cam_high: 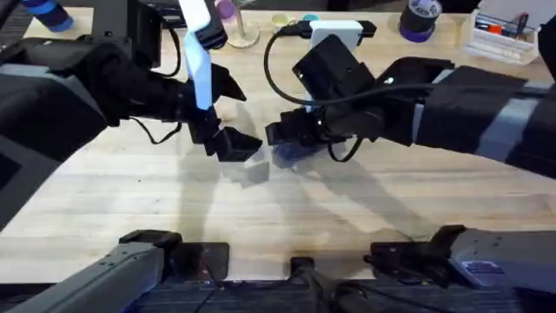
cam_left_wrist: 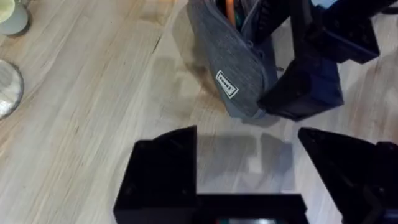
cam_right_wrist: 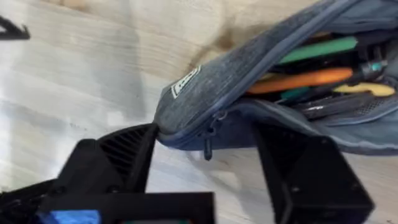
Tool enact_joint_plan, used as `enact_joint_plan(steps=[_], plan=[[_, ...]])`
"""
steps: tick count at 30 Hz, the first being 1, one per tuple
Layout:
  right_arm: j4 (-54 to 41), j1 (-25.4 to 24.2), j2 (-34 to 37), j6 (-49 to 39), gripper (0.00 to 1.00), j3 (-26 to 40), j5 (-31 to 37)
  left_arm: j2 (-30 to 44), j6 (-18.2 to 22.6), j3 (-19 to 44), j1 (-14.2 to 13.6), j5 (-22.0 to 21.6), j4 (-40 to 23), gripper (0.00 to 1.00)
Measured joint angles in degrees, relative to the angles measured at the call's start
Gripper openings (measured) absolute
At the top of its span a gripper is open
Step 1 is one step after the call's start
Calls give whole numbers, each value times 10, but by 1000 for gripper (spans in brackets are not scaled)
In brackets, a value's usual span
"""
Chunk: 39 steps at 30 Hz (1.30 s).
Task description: Unzip the bag, pick up the pens from the table one at a time and place them inside, then zip the bag closed.
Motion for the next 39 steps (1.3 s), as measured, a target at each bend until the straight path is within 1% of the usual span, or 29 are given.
enact_joint_plan(steps=[2,3,5,7,8,10,17,29,39], plan=[[0,0,1,4,782,0,1,0,0,0,0,0,0,993],[0,0,1,6,692,0,1,0,0,0,0,0,0,993],[-2,0,1,13,446,0,4,0,0,0,0,0,0,992],[-5,0,1,16,158,0,5,0,0,0,0,0,0,993],[-4,0,1,20,69,0,4,0,0,0,0,0,0,993],[-2,0,1,21,40,0,3,0,0,0,0,0,0,993],[-1,0,1,24,29,0,2,0,0,0,0,0,0,993],[-1,0,-2,25,31,0,0,0,0,0,0,0,5,993],[-8,3,-30,26,31,0,-11,0,0,0,0,0,4,993]])
